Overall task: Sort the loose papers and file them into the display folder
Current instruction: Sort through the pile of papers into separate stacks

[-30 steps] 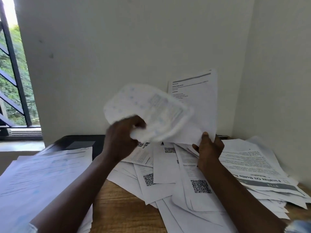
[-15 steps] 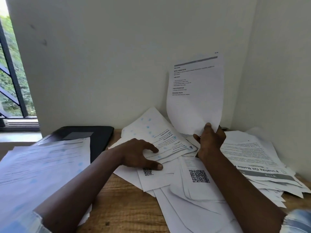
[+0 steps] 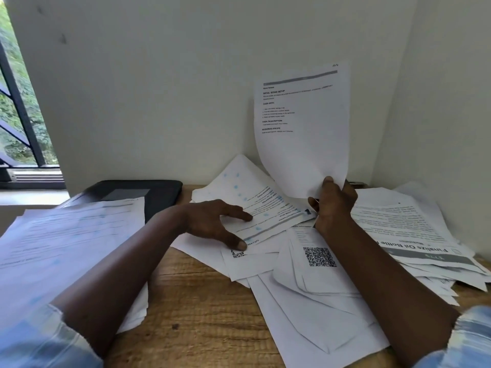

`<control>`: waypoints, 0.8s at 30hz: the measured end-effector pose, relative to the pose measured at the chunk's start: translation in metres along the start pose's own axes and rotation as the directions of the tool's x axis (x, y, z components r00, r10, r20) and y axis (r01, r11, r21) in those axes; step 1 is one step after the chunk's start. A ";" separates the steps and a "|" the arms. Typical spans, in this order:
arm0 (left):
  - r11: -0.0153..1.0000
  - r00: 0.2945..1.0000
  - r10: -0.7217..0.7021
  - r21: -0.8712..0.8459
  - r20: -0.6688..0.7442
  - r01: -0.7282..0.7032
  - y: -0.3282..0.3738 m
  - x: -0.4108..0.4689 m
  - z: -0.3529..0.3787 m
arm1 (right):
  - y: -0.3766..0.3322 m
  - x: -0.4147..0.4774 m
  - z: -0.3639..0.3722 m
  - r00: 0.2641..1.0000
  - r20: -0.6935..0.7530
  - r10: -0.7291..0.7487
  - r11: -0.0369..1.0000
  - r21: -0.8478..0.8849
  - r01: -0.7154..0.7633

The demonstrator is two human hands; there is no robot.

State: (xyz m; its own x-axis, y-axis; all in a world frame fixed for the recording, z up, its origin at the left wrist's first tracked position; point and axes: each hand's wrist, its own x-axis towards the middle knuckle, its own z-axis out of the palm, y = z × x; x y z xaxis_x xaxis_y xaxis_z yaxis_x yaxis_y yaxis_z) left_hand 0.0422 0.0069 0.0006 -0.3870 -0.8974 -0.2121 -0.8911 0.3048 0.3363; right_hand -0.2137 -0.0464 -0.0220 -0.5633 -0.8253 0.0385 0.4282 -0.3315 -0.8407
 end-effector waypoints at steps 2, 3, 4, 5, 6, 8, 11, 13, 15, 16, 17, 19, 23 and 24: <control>1.000 1.000 -0.001 -0.003 0.022 0.001 0.003 -0.002 -0.002 | 0.001 -0.001 0.000 1.000 -0.007 0.006 1.000 -0.009 -0.006; 1.000 0.999 0.003 -0.002 0.038 -0.003 0.004 -0.004 -0.003 | 0.001 -0.002 0.000 1.000 -0.007 0.006 1.000 -0.014 -0.007; 1.000 0.999 0.006 -0.004 0.053 -0.005 0.006 -0.005 -0.004 | 0.002 -0.002 0.000 1.000 -0.003 0.008 1.000 -0.018 -0.008; 1.000 0.998 0.006 -0.006 0.067 -0.006 0.007 -0.006 -0.005 | 0.002 -0.003 0.000 1.000 0.001 0.008 1.000 -0.023 -0.008; 1.000 0.997 0.006 -0.008 0.082 -0.006 0.008 -0.007 -0.006 | 0.002 -0.003 0.000 1.000 0.007 0.010 1.000 -0.025 -0.010; 1.000 0.995 0.014 -0.009 0.102 -0.013 0.011 -0.010 -0.008 | 0.001 -0.006 0.000 1.000 0.021 0.016 0.999 -0.032 -0.015; 0.999 0.996 0.010 -0.038 0.093 -0.006 0.011 -0.011 -0.008 | 0.001 -0.008 0.001 0.998 0.050 0.032 0.999 -0.043 -0.030; 0.998 0.997 -0.013 -0.053 0.075 0.017 0.009 -0.010 -0.008 | 0.002 -0.009 0.001 0.997 0.065 0.039 0.998 -0.054 -0.036; 0.999 0.999 -0.012 -0.037 0.049 0.014 0.006 -0.007 -0.007 | 0.001 -0.010 0.000 0.995 0.088 0.057 0.996 -0.074 -0.050; 0.999 0.999 -0.011 -0.030 0.038 0.012 0.005 -0.006 -0.006 | 0.002 -0.011 0.000 0.993 0.098 0.067 0.994 -0.089 -0.059; 1.000 1.000 -0.009 -0.024 0.026 0.010 0.005 -0.005 -0.005 | 0.003 -0.011 0.000 0.991 0.111 0.070 0.993 -0.104 -0.059; 0.999 1.000 -0.020 -0.040 -0.001 0.020 0.002 -0.002 -0.003 | 0.004 -0.013 0.000 0.986 0.149 0.069 0.991 -0.125 -0.050; 0.999 0.998 -0.022 -0.042 -0.060 0.020 -0.009 0.005 -0.001 | 0.005 -0.014 0.000 0.978 0.196 0.073 0.991 -0.125 -0.049; 0.999 0.996 -0.037 -0.040 -0.080 0.034 -0.011 0.006 0.000 | 0.005 -0.014 0.000 0.977 0.200 0.076 0.990 -0.129 -0.050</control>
State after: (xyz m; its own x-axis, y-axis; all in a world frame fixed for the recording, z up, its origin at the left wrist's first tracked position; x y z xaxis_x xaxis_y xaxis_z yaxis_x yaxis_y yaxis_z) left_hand 0.0500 -0.0021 -0.0044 -0.3337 -0.9307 -0.1499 -0.8932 0.2613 0.3658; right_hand -0.2033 -0.0364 -0.0268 -0.3766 -0.9227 0.0822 0.3615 -0.2280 -0.9040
